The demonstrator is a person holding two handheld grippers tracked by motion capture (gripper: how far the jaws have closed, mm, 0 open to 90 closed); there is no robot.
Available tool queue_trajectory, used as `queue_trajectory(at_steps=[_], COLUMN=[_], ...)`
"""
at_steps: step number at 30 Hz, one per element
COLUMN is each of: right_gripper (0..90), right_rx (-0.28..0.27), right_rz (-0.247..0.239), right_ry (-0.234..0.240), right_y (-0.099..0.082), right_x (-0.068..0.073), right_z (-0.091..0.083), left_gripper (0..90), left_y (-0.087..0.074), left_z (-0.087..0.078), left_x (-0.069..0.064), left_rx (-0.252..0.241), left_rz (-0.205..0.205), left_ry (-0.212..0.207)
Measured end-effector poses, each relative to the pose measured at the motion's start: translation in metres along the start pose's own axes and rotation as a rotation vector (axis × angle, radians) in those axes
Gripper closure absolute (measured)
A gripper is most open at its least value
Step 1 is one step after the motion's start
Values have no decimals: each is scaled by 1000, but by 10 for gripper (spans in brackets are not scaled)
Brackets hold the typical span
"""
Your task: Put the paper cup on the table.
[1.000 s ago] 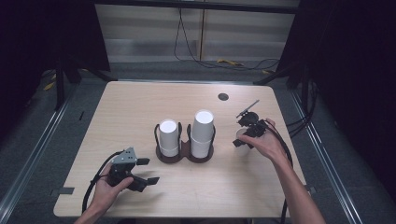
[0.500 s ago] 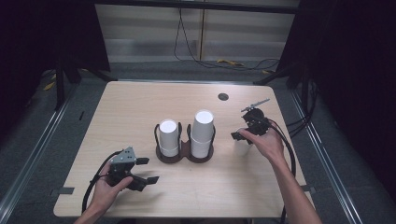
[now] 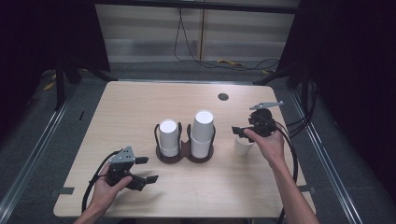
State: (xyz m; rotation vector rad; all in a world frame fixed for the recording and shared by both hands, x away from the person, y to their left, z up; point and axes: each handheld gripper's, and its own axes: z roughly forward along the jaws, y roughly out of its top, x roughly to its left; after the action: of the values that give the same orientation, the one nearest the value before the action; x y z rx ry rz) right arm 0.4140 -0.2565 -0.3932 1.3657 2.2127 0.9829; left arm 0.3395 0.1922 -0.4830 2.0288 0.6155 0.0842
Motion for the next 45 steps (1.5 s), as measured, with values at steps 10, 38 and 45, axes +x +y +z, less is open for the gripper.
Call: queue_trajectory(at_steps=[10, 38, 45], right_gripper=[185, 143, 140], right_rx=[-120, -198, -164], right_rz=[10, -67, -48], right_ry=[2, 116, 172], right_y=[-23, -86, -103], right_x=[14, 97, 112], right_z=[-12, -13, 5], left_gripper=[158, 178, 177], left_y=[1, 2, -6], left_z=[-5, -13, -11], left_x=[1, -8, -10], left_rx=[-26, -44, -56], left_rz=[0, -44, -28], left_ry=[15, 83, 84])
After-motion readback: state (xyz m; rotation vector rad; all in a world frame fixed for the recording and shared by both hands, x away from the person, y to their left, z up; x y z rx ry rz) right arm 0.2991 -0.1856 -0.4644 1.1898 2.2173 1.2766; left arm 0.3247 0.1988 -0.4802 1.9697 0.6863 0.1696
